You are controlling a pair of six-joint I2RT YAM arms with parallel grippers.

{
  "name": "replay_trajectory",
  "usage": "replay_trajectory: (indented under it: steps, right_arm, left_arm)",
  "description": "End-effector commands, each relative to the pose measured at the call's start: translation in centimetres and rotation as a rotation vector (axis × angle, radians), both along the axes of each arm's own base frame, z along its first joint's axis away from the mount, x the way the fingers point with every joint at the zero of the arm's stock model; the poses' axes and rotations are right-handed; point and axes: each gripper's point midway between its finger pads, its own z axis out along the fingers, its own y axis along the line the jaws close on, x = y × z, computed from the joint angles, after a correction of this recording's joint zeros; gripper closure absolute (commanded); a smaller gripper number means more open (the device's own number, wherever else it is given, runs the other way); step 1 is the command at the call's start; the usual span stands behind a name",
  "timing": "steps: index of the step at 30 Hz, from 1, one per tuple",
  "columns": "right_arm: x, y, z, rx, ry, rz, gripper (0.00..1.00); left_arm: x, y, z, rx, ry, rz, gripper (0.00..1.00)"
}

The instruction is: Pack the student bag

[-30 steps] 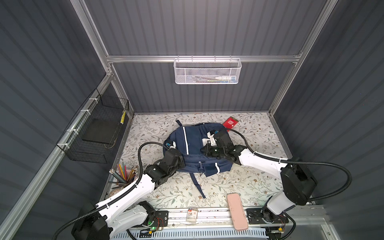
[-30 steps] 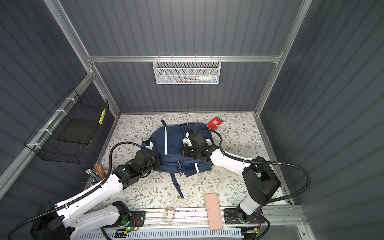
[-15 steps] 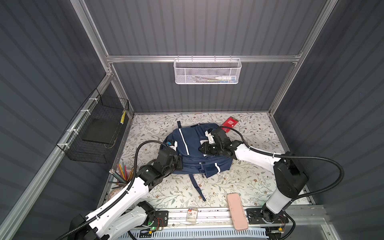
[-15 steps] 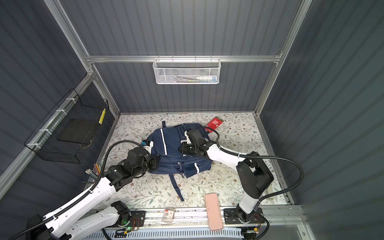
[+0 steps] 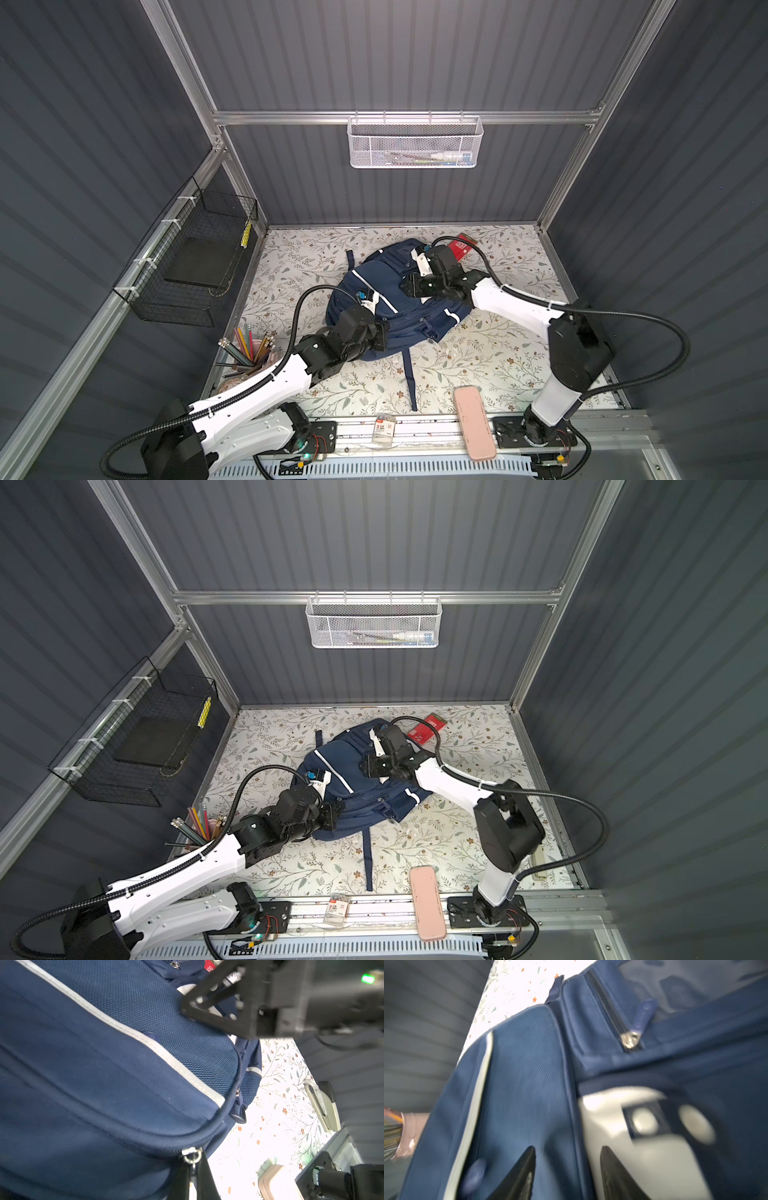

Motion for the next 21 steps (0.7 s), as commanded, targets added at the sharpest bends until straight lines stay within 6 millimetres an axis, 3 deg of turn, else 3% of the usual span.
replay_trajectory:
  steps: [1, 3, 8, 10, 14, 18, 21]
  right_arm:
    - [-2.5, -0.6, 3.2, -0.067, -0.224, 0.158, 0.42]
    - [-4.7, -0.2, 3.8, -0.124, -0.348, 0.280, 0.40]
    - [-8.3, 1.5, 2.5, -0.236, -0.587, 0.540, 0.30]
    - [-9.0, 2.5, 1.7, -0.303, -0.664, 0.626, 0.28]
    - [-8.6, 4.1, 0.8, -0.346, -0.692, 0.705, 0.31]
    - [-7.8, 4.8, 0.1, -0.383, -0.705, 0.739, 0.43]
    - [-8.1, 4.9, 0.0, -0.388, -0.719, 0.766, 0.64]
  left_arm:
    - [1.4, -0.5, 3.9, -0.062, -0.097, 0.029, 1.00]
    - [1.5, -0.7, 3.5, -0.058, -0.092, 0.024, 1.00]
    - [1.7, -1.3, 2.1, -0.079, -0.069, 0.027, 1.00]
    - [1.7, -1.2, 2.2, -0.077, -0.065, 0.038, 1.00]
    - [1.8, -0.4, 2.5, -0.069, -0.078, 0.066, 1.00]
    - [1.7, 0.1, 2.6, -0.043, -0.074, 0.075, 1.00]
    - [1.9, 1.0, 1.9, -0.020, -0.062, 0.122, 1.00]
